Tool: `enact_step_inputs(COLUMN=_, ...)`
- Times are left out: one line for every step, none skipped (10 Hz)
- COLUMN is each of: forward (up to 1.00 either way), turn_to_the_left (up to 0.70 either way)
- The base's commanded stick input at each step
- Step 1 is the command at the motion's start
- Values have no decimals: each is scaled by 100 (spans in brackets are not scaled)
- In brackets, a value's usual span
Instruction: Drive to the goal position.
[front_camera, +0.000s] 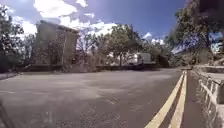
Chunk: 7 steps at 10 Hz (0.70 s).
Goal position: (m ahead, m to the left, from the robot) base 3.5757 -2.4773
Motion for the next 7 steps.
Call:
enact_step_inputs(forward=70, turn_to_the_left=0)
enact_step_inputs(forward=70, turn_to_the_left=0)
enact_step_inputs(forward=70, turn_to_the_left=0)
enact_step_inputs(forward=70, turn_to_the_left=0)
enact_step_inputs(forward=70, turn_to_the_left=0)
enact_step_inputs(forward=70, turn_to_the_left=0)
enact_step_inputs(forward=70, turn_to_the_left=0)
